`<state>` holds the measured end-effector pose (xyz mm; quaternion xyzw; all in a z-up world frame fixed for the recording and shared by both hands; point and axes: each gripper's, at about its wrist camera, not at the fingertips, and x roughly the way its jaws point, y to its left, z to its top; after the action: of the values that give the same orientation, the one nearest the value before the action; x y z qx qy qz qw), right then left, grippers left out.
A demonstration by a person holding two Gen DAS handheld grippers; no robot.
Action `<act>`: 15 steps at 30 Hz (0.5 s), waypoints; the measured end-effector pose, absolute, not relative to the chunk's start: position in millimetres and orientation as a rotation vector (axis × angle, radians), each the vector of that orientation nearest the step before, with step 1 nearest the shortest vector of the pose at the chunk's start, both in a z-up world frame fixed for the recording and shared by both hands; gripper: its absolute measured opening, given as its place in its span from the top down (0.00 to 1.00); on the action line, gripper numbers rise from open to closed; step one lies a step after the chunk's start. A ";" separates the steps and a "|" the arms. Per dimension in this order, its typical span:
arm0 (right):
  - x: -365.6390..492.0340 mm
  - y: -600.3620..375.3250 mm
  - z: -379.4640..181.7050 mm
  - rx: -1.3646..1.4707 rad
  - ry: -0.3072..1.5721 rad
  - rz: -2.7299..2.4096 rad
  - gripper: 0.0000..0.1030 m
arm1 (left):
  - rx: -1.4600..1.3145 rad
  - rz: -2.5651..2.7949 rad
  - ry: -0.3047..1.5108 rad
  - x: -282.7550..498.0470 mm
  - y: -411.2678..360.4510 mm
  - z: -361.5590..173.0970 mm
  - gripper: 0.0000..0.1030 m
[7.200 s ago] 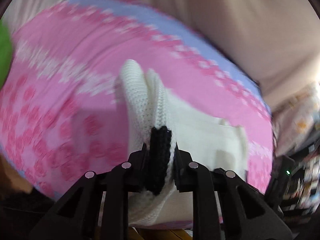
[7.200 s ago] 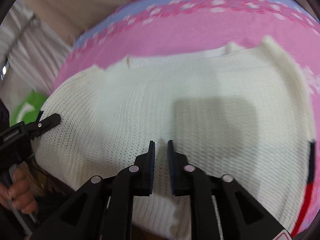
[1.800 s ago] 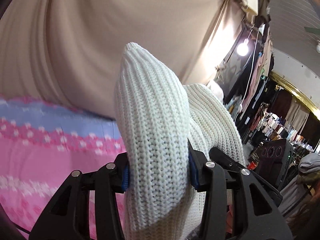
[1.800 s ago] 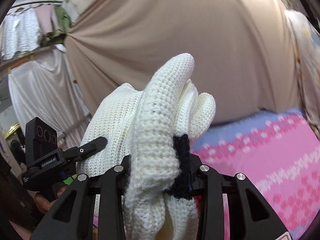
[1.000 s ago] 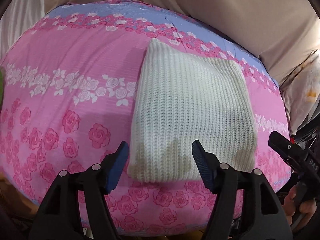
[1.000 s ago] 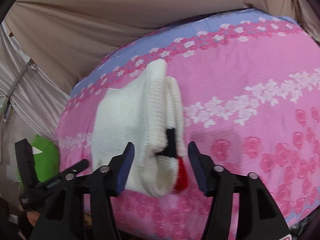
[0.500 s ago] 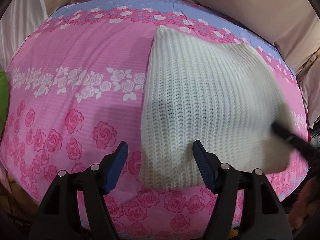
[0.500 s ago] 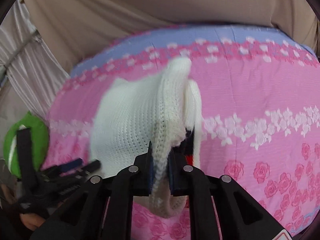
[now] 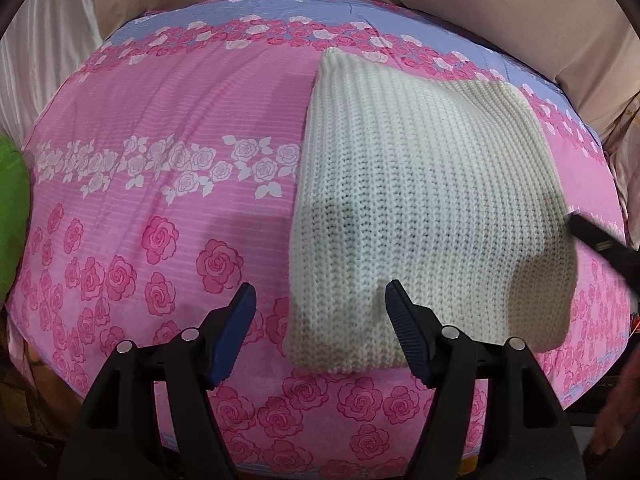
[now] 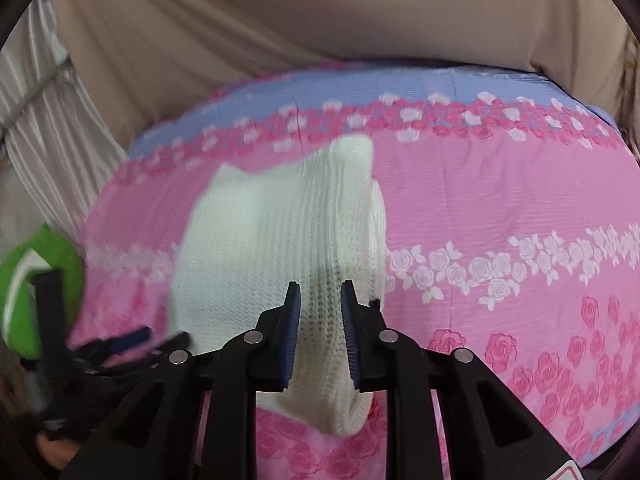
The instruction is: Fold small clothes
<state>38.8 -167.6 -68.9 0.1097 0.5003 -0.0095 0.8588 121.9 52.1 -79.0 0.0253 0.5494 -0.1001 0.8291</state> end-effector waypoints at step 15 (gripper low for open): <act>8.4 -180.6 -109.1 0.363 1.180 -0.034 0.90 | 0.048 -0.152 1.198 117.4 64.1 -95.2 0.37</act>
<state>8.4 -180.6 -109.1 0.1702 0.5530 -0.0161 0.8154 117.4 64.1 -95.2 0.0228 0.5633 -0.0714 0.8229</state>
